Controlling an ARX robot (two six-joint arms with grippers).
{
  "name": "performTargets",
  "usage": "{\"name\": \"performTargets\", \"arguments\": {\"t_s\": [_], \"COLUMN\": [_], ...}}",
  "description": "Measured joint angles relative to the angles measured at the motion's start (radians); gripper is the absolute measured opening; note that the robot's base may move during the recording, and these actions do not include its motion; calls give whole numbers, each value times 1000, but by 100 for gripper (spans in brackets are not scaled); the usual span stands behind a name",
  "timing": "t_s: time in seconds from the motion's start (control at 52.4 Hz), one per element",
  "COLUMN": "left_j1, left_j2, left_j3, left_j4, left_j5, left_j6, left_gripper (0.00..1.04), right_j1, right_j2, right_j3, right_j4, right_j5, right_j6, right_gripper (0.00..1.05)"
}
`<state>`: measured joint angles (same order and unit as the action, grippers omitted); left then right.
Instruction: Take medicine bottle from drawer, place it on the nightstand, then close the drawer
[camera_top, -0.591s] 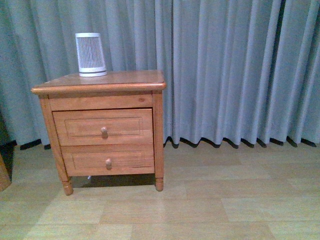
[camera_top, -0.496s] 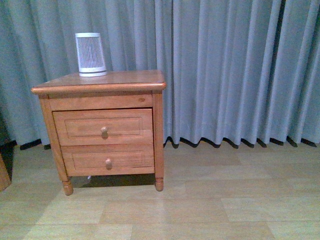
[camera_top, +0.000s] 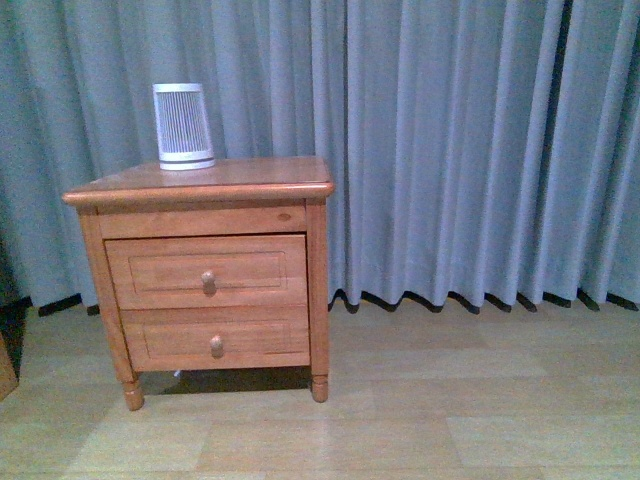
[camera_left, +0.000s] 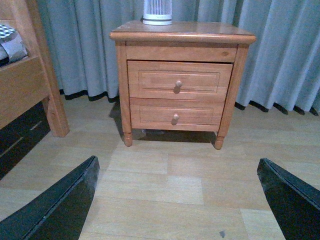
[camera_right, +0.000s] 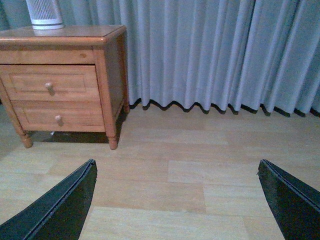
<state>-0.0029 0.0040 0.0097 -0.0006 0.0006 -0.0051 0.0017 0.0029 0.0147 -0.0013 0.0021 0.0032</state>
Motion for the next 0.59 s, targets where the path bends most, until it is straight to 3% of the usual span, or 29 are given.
{"name": "performTargets", "arguments": {"t_s": [0.591], "left_j1": [0], "left_j2": [0], "left_j3": [0], "left_j4": [0], "left_j5": [0], "left_j6": [0], "left_gripper": [98], "right_j1": [0], "right_j2": [0], "right_j3": [0], "right_j4": [0], "right_j5": [-3], "right_j6": [0], "right_gripper": [98]}}
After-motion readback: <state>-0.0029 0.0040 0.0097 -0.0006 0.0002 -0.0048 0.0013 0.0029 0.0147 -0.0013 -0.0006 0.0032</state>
